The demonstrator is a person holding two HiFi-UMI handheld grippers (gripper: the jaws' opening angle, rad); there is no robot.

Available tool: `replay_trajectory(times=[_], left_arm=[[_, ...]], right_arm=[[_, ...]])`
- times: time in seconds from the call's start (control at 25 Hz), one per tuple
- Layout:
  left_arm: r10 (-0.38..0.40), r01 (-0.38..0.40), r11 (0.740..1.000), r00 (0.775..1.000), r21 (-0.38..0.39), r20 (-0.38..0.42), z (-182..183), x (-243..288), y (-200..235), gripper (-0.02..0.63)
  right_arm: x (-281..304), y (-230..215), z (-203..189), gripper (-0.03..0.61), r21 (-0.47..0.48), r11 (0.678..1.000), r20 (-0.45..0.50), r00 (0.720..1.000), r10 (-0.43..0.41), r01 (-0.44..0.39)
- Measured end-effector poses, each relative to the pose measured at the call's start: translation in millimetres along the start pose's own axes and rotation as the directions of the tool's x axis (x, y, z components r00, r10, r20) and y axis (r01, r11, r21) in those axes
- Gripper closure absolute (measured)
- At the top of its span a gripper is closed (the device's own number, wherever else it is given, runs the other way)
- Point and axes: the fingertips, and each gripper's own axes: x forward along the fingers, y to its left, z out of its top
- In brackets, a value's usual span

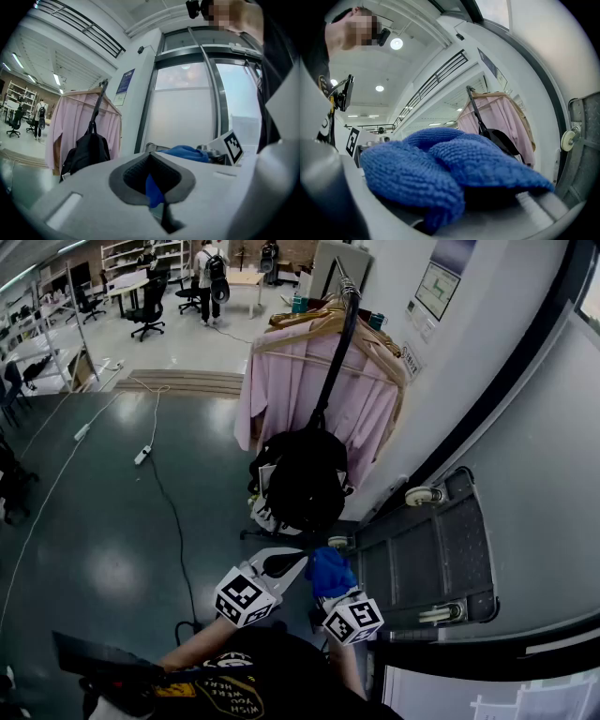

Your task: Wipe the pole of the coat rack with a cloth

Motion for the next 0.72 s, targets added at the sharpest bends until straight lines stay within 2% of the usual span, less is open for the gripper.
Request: replay_trajectory(times=[0.32,0.56,0.72], left_arm=[[0.005,-0.005,1.0,1.0,-0.01,-0.014,-4,-13,13,0.611],[0.024,-0.024,1.0,1.0,0.001,0.006,8,-23,36,0.611],[0.018,-0.019,0.999,0.999,0.029,0.039,27,-30,55,0.611]], right_arm=[[14,10,-11,0.58,0.013,1.0,-0.017,1.0,0.001,-0.001],[40,13,-6,0.578,0.038,0.998,0.02,0.999,0.042,-0.043],[83,-2,19,0.575,-0.046,0.998,0.0,0.999,0.043,-0.042]])
